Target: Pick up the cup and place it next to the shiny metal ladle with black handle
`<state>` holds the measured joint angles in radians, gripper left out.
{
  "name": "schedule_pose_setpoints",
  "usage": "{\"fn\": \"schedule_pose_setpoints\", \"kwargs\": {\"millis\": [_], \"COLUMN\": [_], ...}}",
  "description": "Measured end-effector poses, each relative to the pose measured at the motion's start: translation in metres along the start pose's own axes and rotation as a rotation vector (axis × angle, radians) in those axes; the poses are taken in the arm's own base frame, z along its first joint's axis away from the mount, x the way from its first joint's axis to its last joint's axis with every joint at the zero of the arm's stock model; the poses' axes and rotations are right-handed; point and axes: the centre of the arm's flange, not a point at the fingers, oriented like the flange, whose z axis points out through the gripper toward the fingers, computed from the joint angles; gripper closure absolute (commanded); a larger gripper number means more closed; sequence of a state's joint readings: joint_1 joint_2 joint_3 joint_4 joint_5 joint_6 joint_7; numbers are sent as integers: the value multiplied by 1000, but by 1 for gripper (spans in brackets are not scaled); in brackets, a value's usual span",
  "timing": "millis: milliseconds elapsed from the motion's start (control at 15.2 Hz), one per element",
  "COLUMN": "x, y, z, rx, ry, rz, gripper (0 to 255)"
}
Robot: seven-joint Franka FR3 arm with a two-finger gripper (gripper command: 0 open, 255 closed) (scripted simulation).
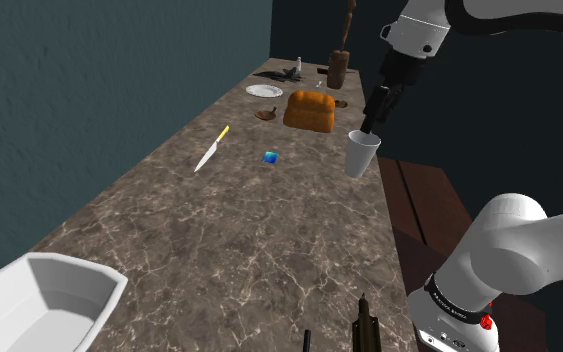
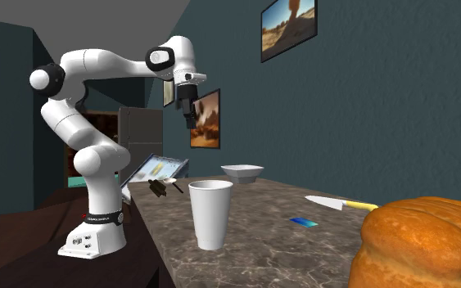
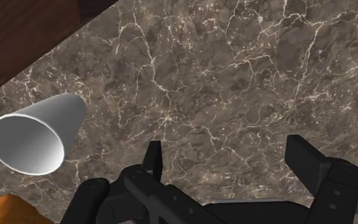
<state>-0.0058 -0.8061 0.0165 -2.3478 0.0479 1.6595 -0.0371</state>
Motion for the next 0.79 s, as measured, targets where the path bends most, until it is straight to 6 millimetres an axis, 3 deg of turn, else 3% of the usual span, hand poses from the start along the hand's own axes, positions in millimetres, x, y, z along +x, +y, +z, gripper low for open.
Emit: {"fn": "schedule_pose_setpoints", "kwargs": {"millis": [264, 792], "x": [8, 50], "y": [16, 84], "z": [16, 77], "rx": [-18, -89], "ry": [-19, -88], "rz": [0, -3], "gripper": [0, 0]}}
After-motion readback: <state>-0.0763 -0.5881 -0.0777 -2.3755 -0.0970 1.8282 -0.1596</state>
